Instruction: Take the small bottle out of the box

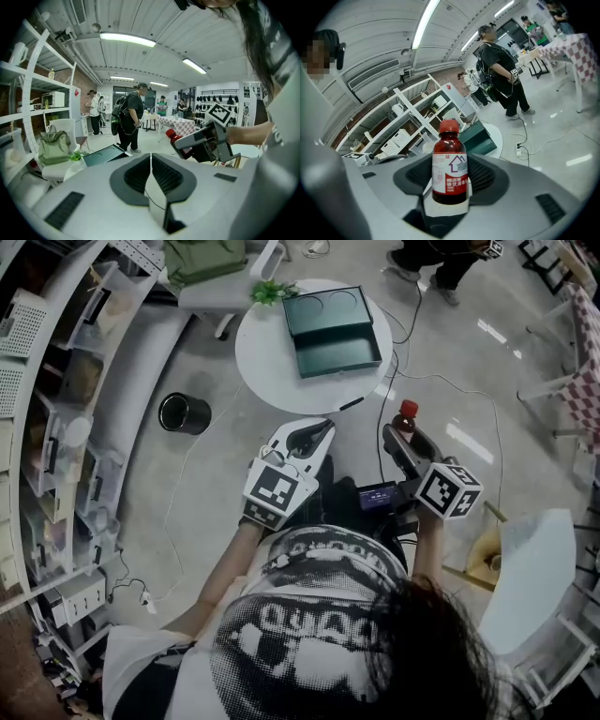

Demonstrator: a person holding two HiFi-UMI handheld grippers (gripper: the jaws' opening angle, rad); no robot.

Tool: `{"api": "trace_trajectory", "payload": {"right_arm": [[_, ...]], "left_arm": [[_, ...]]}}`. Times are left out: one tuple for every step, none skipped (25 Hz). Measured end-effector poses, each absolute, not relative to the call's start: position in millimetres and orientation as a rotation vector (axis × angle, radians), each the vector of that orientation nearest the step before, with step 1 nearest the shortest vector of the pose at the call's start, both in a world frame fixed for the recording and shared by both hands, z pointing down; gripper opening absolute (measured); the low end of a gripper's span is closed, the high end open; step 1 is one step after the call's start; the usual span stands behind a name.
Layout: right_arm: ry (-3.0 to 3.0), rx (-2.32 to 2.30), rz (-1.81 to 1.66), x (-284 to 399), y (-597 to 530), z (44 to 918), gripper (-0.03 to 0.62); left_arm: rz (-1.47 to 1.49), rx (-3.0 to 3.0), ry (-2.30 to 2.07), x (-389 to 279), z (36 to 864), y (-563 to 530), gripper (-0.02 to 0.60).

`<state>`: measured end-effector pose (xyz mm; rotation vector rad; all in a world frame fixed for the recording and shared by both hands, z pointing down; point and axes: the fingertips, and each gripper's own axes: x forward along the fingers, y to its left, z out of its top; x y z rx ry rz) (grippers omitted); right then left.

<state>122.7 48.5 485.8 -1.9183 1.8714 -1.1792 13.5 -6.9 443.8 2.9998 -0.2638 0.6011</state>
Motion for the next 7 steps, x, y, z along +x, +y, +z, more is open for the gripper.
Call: {"api": "trace_trajectory", "payload": {"right_arm": [[1.872, -1.918, -1.179, 121.7, 48.5, 485.1, 0.224], [1.874, -1.917, -1.179, 120.3, 48.4, 484.8, 0.224], [1.876, -1.917, -1.180, 118.7, 48.3, 484.8, 0.224], [1.879, -1.916, -1.181, 117.1, 48.4, 485.3, 0.224], [1.881, -1.915, -1.183, 115.5, 48.6, 486.0, 0.224], [1.882, -1.914, -1.185, 114.0, 49.0, 486.8, 0.224], [1.883, -1.913, -1.188, 112.4, 49.4, 487.7, 0.224]], "left_arm": [[0.599, 3.000, -0.265, 12.3, 443.3, -6.9, 0.018], [0.599, 3.000, -0.266, 10.8, 443.1, -7.1, 0.018], [0.599, 2.999, -0.268, 9.3, 443.2, -7.1, 0.017], [0.600, 2.998, -0.270, 7.7, 443.7, -7.0, 0.017], [0.601, 2.996, -0.272, 6.2, 444.3, -6.8, 0.017], [0.601, 2.995, -0.274, 4.9, 444.9, -6.6, 0.017], [0.601, 2.994, -0.276, 3.5, 445.6, -6.3, 0.017]]}}
